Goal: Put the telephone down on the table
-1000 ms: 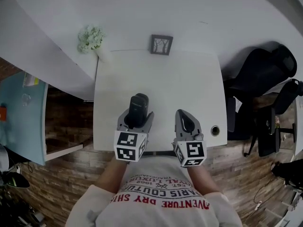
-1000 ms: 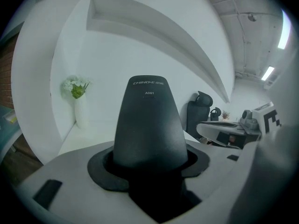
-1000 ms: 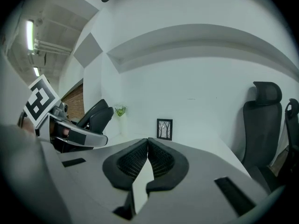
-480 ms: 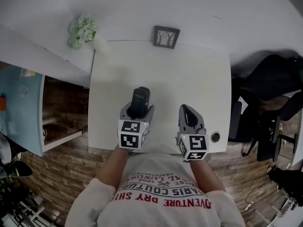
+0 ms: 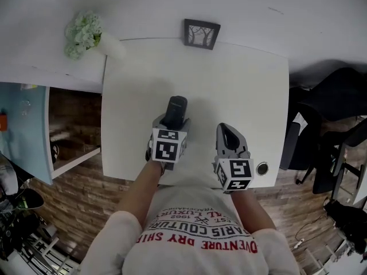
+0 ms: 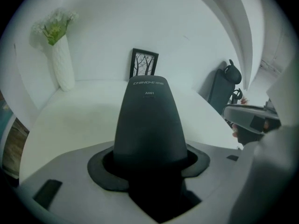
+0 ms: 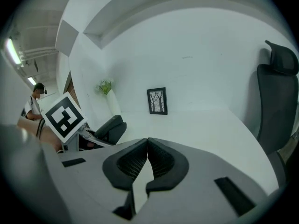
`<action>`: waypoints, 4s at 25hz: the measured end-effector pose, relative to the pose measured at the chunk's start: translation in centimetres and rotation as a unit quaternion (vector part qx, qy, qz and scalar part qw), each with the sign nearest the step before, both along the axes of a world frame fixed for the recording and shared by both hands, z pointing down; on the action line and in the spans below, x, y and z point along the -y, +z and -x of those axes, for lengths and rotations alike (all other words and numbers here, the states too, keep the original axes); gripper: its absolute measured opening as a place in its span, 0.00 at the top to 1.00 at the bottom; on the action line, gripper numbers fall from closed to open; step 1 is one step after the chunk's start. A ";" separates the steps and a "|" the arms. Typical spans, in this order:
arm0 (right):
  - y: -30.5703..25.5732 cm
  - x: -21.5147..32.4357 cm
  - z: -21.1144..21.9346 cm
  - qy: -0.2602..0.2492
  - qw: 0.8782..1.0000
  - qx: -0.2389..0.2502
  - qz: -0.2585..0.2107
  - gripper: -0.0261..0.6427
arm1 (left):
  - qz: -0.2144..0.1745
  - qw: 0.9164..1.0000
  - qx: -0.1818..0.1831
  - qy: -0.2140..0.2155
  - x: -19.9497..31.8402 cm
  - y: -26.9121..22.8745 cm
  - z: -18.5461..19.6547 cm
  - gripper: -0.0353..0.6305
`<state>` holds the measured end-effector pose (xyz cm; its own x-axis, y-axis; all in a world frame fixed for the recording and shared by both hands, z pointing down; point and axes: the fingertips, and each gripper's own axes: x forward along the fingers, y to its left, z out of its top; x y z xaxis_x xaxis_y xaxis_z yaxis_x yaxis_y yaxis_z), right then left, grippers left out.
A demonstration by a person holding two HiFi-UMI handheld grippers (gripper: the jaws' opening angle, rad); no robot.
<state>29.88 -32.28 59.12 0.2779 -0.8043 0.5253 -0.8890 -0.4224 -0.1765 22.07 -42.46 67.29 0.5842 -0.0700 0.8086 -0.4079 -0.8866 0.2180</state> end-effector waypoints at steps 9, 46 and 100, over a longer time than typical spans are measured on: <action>1.0 0.8 -1.9 0.008 1.000 0.026 -0.003 0.92 | 0.007 0.997 0.074 -0.007 0.2 3.1 -0.8 0.52; -1.2 0.7 0.0 0.022 0.999 0.024 -0.022 0.92 | -0.101 0.991 -0.091 -0.013 0.6 -7.8 -1.3 0.68; -21.8 0.3 14.3 -0.023 0.954 -0.228 -0.195 0.92 | -0.282 0.869 -0.406 -0.025 -1.3 -33.0 13.4 0.90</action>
<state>15.60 -32.57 37.30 0.3652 -0.9307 0.0179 -0.9271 -0.3619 0.0972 8.66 -41.14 34.25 0.9313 -0.3621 -0.0391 -0.3628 -0.9318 -0.0115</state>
